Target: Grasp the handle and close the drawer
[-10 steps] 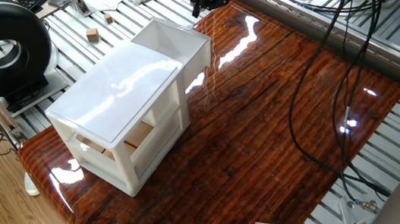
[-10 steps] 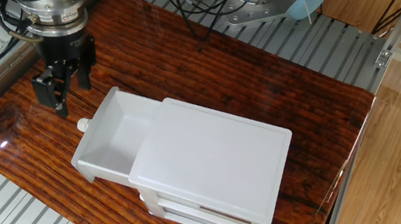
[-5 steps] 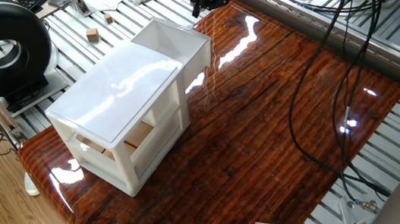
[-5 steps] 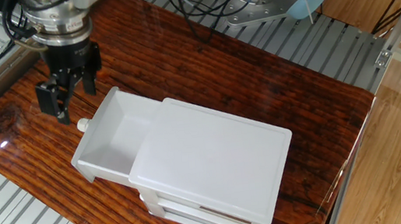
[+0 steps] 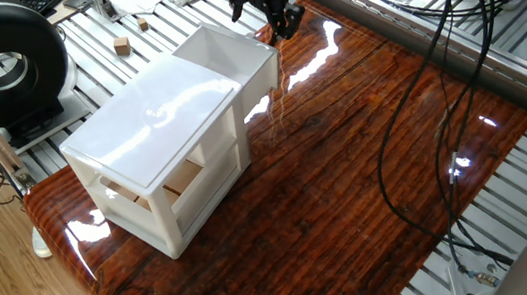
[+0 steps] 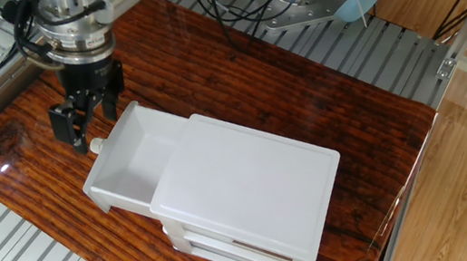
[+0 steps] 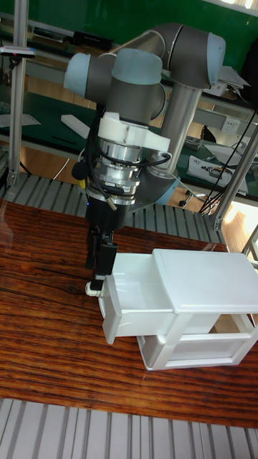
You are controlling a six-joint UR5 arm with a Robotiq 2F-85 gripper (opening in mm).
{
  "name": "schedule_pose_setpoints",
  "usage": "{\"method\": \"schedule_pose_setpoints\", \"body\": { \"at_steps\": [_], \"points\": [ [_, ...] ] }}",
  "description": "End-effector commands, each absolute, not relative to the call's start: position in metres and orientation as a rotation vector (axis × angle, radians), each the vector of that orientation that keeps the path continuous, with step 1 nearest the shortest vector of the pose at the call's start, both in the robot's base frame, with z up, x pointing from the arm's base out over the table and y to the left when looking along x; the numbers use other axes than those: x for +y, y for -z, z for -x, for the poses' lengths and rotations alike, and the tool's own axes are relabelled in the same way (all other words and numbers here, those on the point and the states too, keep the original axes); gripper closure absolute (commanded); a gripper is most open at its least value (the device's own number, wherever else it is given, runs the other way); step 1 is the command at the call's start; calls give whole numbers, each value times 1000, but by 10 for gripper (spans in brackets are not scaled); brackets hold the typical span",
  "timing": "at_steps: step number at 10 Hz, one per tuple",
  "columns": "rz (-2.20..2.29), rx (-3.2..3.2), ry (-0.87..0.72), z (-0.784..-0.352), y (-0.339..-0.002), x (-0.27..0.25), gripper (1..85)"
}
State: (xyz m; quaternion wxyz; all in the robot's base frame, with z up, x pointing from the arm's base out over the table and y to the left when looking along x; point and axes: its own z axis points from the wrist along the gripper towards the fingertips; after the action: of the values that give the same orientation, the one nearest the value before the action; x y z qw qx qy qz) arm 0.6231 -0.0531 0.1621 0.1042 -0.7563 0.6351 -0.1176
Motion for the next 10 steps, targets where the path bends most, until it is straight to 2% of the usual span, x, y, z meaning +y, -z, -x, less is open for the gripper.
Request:
{"method": "schedule_pose_setpoints", "body": {
  "at_steps": [1, 10],
  "points": [
    [2191, 1879, 333, -626, -155, -47, 123],
    [2177, 1848, 344, -634, -140, -43, 150]
  ]
}}
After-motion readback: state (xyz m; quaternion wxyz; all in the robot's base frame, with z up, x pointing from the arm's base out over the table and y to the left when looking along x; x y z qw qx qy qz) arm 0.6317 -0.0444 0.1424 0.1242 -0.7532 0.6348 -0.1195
